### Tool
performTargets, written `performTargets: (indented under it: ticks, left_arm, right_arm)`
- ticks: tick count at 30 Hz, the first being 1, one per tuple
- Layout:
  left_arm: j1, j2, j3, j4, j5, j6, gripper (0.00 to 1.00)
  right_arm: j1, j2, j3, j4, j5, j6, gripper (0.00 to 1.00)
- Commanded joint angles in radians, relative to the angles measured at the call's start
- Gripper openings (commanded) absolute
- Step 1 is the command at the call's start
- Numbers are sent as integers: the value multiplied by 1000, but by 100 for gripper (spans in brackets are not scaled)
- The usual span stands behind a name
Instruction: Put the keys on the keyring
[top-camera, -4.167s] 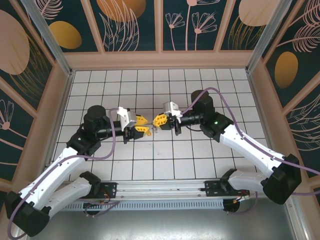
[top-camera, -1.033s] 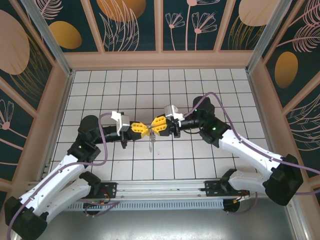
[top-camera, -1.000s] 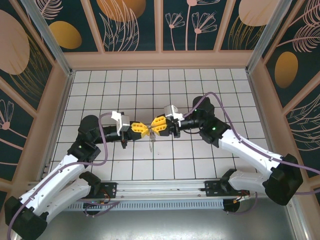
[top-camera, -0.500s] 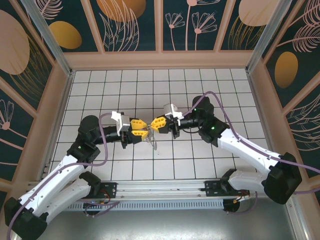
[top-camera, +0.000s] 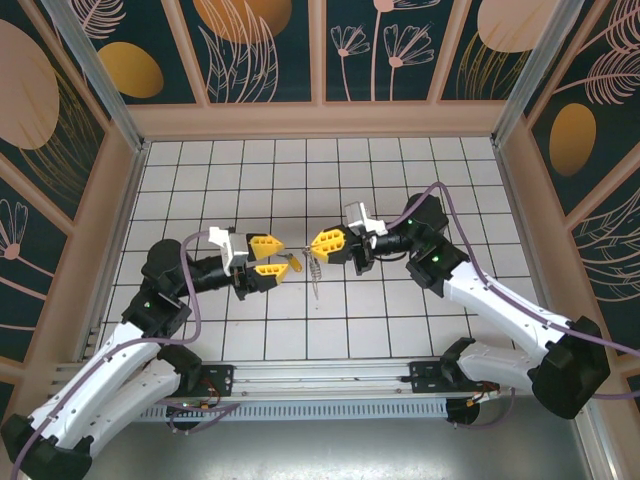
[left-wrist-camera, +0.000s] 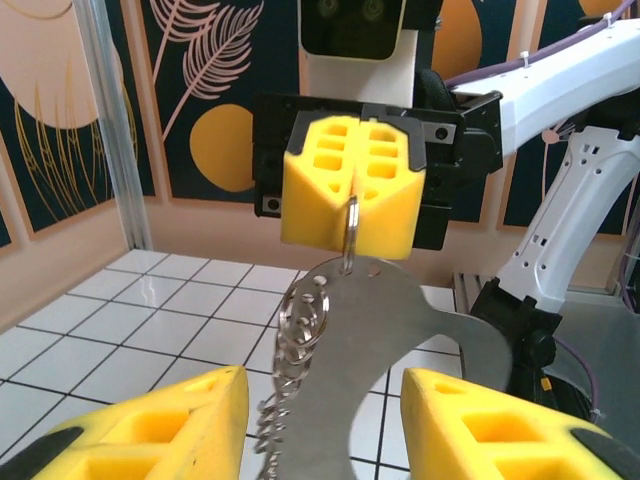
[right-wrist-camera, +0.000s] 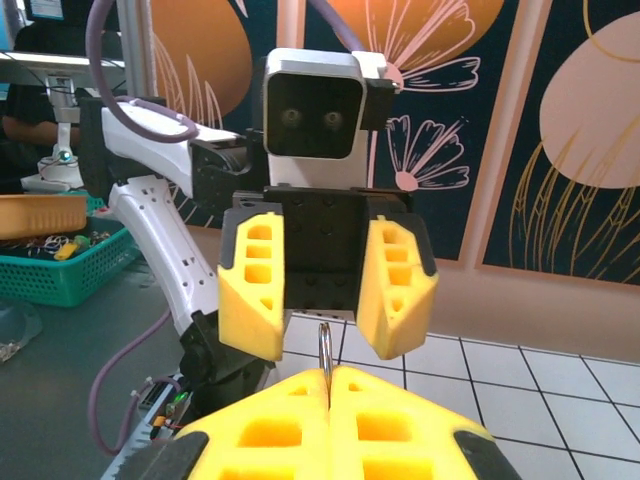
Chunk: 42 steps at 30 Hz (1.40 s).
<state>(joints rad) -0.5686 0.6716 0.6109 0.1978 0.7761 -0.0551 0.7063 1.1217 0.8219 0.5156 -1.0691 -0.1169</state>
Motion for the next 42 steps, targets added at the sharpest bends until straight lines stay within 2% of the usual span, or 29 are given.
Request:
performTargets:
  ticks: [1, 9, 13, 19, 22, 29, 37, 42]
  left_arm:
    - [-2, 11, 67, -37, 5, 31, 44]
    - [-1, 69, 146, -141, 10, 90, 43]
    - [-2, 103, 198, -226, -12, 160, 42]
    - [-1, 152, 225, -290, -57, 239, 41]
    - [-2, 172, 240, -296, -72, 260, 39]
    - [-2, 181, 282, -365, -186, 372, 35]
    - [-2, 240, 354, -462, -221, 503, 31]
    - [-1, 285, 416, -542, -221, 571, 26]
  right_arm:
    - [-5, 10, 23, 70, -51, -25, 0]
    - [-5, 43, 46, -35, 60, -216, 0]
    - [22, 35, 61, -130, 228, -371, 0]
    - [82, -5, -4, -61, 489, -527, 0]
    - [116, -2, -16, -54, 564, -603, 0]
    - [126, 3, -8, -109, 549, -694, 0]
    - [127, 9, 30, -184, 513, -721, 0]
    - [127, 18, 65, -232, 491, -726, 0]
